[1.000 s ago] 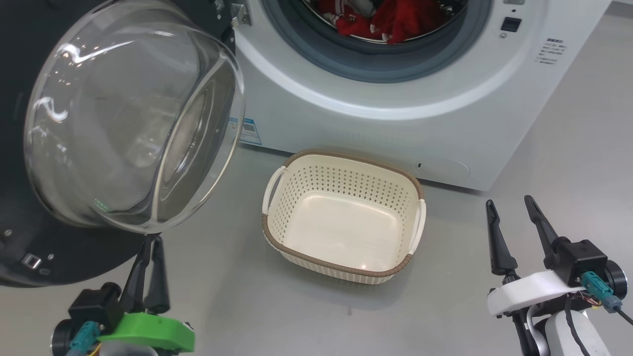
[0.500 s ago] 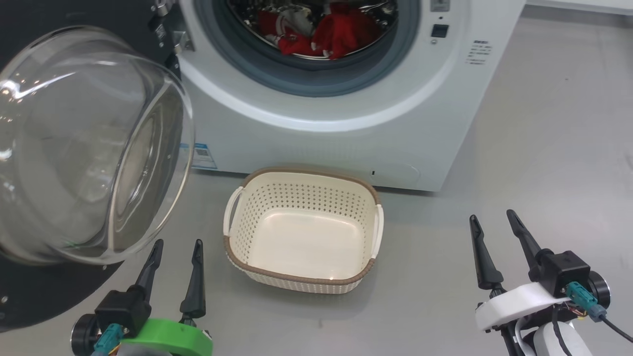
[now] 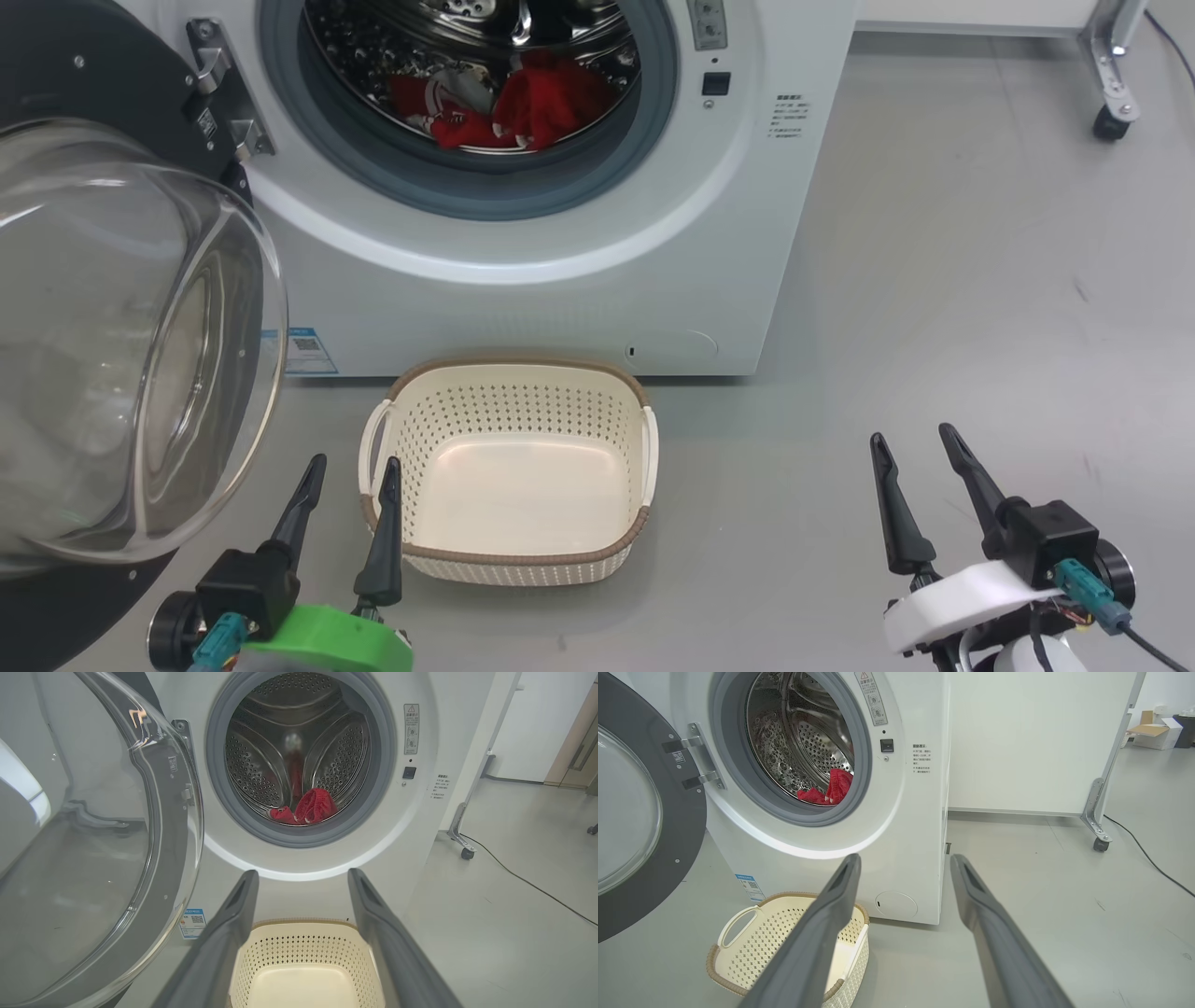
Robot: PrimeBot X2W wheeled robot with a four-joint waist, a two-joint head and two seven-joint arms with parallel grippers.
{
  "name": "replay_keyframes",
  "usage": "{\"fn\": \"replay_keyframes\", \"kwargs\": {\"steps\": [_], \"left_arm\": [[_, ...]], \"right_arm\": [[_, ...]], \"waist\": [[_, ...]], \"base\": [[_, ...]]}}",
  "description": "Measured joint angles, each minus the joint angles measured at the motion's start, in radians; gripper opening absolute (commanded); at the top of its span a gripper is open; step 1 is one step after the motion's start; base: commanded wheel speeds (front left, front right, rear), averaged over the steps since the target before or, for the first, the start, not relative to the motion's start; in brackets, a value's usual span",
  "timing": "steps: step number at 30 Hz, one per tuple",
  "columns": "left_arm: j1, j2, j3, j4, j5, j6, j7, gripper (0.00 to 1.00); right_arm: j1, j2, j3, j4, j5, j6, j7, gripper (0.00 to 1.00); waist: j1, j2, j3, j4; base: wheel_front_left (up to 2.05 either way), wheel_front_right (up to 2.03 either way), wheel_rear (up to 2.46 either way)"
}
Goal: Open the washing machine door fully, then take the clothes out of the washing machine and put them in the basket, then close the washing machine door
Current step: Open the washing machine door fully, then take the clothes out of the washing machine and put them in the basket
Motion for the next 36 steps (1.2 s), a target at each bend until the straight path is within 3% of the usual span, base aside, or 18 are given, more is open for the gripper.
{"fn": "replay_keyframes", "kwargs": {"steps": [11, 36], "left_arm": [[0.011, 0.0, -0.023, 0.001, 0.0, 0.0, 0.028, 1.0], [0.017, 0.001, -0.029, -0.001, 0.001, 0.003, 0.051, 1.0]], "right_arm": [[0.048, 0.002, 0.009, -0.034, 0.002, -0.041, 0.0, 1.0], [0.066, 0.004, 0.024, -0.069, 0.019, -0.069, 0.0, 1.0]], "waist": [[0.0, 0.0, -0.023, -0.037], [0.0, 0.0, -0.021, -0.043]], "base": [[0.0, 0.0, 0.0], [0.0, 0.0, 0.0]]}}
